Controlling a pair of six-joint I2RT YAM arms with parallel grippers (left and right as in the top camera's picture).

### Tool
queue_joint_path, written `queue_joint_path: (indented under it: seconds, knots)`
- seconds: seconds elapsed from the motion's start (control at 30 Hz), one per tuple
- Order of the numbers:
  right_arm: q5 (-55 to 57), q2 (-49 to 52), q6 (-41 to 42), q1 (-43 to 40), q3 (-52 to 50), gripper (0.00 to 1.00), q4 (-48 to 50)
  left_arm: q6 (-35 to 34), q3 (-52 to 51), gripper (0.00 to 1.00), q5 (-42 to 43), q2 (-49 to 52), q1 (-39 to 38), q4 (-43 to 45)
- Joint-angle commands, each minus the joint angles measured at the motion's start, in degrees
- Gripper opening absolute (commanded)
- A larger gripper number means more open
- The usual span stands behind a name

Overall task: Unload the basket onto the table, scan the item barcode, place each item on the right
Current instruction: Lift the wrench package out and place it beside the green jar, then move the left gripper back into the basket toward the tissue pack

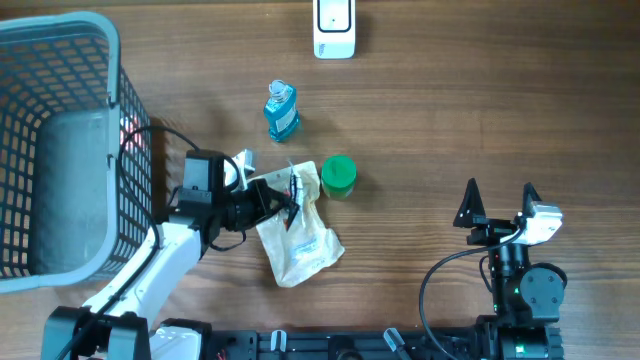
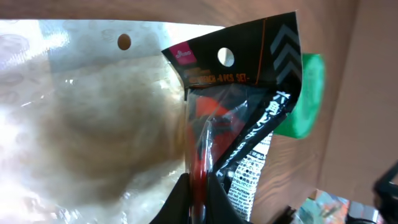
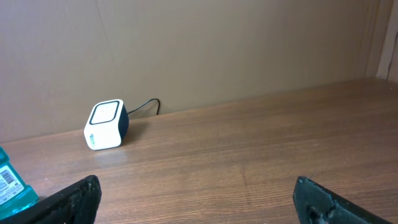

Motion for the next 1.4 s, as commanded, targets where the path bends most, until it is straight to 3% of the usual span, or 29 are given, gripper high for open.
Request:
queue_joint_path:
  seconds: [0.0, 0.1, 0.17, 0.2, 0.27, 0.43, 0.77, 0.9, 1.1, 1.27, 1.37]
  knots:
    - [-0.92, -0.37, -1.03, 0.22, -0.04, 1.0, 0.31, 0.66, -1.57, 0.04, -4.83, -0.52, -0.02, 0.15]
    - [-0.92, -0.37, -1.01, 0.22, -0.04, 1.0, 0.31, 0.66, -1.64, 0.1, -6.84, -0.52, -0.04, 0.15]
    - [-0.92, -0.37, -1.01, 0.22, -0.04, 1.0, 0.31, 0.68, -1.64, 0.3, -7.23, -0.52, -0.02, 0.44]
    - [-0.92, -0.37, -1.01, 0.22, -0.04, 1.0, 0.31, 0.68, -1.62, 0.5, -7.21, -0.52, -0.02, 0.79]
    - [-0.92, -0.37, -1.03, 0.22, -0.04, 1.0, 0.31, -0.04, -1.62, 0.7, -7.21, -0.59, -0.04, 1.88]
    - [-0.92, -0.37, -1.03, 0.22, -0.04, 1.0, 0.31, -4.46, -1.42, 1.0, -5.68, -2.34, -0.04, 5.6]
    - [-0.92, -0.37, -1.01, 0.22, -0.04, 1.0, 0.31, -9.97, 4.61, 1.0, -3.48, -16.65, -0.04, 5.64]
    - [-0.92, -0.37, -1.01, 0.22, -0.04, 1.0, 0.31, -13.77, 13.57, 1.0, -4.0, -26.6, -0.02, 5.42]
    - [-0.92, -0.37, -1.03, 0.22, -0.04, 1.0, 0.31, -14.34, 24.44, 1.0, -12.66, -29.0, 0.15, 0.5]
    - [-0.92, -0.37, -1.01, 0.22, -0.04, 1.0, 0.31, -14.64, 31.04, 1.0, -30.08, -27.26, 3.43, -6.88]
    - [-0.92, -0.37, -1.03, 0.22, -0.04, 1.0, 0.31, -15.74, 33.38, 1.0, -35.19, -25.18, 8.07, -10.91]
